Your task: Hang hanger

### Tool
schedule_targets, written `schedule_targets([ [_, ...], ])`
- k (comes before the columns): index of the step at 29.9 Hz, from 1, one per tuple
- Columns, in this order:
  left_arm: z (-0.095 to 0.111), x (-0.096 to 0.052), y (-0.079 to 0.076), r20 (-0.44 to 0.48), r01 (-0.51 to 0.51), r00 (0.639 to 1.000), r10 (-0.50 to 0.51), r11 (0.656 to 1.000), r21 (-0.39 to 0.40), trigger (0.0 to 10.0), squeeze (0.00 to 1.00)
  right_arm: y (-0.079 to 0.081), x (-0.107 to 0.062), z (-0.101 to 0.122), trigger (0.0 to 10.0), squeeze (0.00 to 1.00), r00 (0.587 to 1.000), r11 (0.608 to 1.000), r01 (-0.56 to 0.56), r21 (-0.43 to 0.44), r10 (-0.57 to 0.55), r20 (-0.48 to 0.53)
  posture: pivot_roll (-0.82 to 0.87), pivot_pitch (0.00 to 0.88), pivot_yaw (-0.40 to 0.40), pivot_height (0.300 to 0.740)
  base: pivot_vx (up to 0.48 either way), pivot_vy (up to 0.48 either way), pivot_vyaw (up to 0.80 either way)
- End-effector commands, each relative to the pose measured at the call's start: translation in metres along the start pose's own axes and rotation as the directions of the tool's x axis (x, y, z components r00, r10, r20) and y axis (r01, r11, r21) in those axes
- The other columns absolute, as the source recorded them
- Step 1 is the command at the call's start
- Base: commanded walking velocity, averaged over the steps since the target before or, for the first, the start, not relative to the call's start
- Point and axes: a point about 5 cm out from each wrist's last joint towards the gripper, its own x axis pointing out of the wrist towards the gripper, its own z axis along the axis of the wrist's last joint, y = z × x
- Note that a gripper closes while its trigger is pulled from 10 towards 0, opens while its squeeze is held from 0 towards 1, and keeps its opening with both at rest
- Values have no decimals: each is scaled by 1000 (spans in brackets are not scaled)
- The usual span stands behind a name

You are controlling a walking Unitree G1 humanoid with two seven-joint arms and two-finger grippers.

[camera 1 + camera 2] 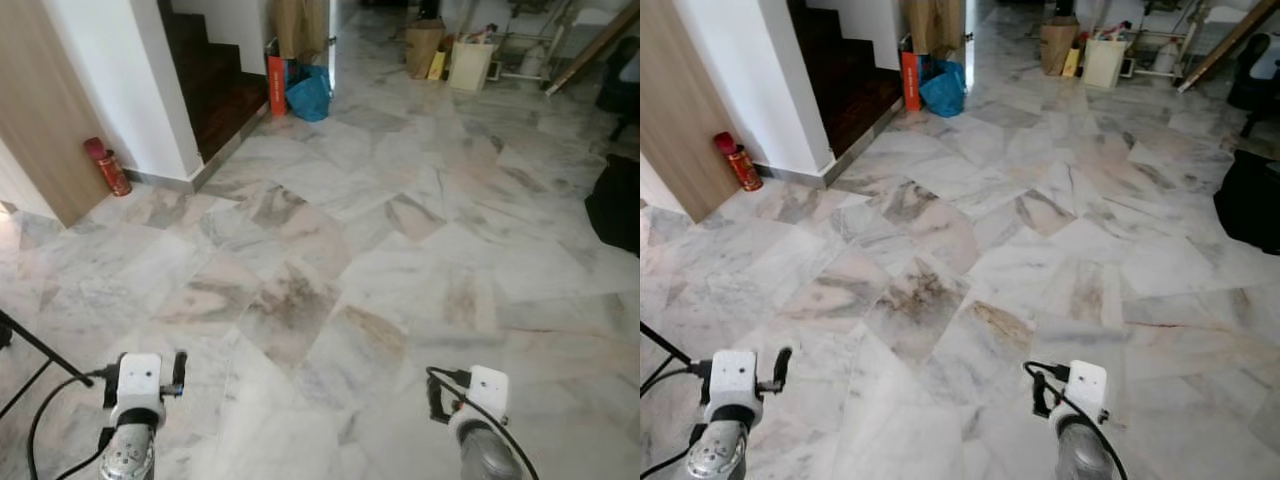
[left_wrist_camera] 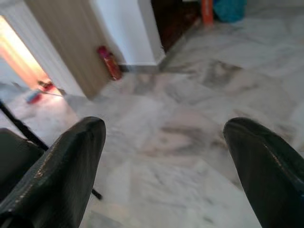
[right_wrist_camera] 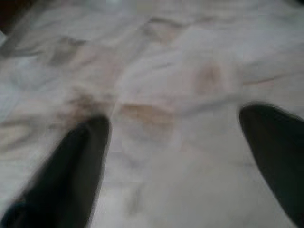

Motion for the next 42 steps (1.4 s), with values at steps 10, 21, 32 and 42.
schedule_targets([
  [10, 67, -16, -22, 235, 57, 970, -57, 998, 4, 10000, 0, 13, -19, 93, 10000, 0, 908, 997, -66, -50, 81, 411, 17, 0, 34, 740, 0, 0, 0],
  [21, 37, -34, -12, 33, 34, 999, -33, 999, -41, 10000, 0, 1, -12, 81, 10000, 0, 959, 997, -65, -38, 73, 273, 39, 0, 0, 740, 0, 0, 0],
  [32, -47, -25, -7, -363, 38, 930, -60, 997, -66, 10000, 0, 9, 12, -14, 10000, 0, 968, 997, -65, -44, 52, -247, 60, 0, -29, 740, 0, 0, 0],
  [42, -98, -61, -21, -626, 145, 766, -147, 988, -54, 10000, 0, 8, -15, -65, 10000, 0, 832, 967, -144, -212, 3, -554, 62, 0, -13, 740, 0, 0, 0],
])
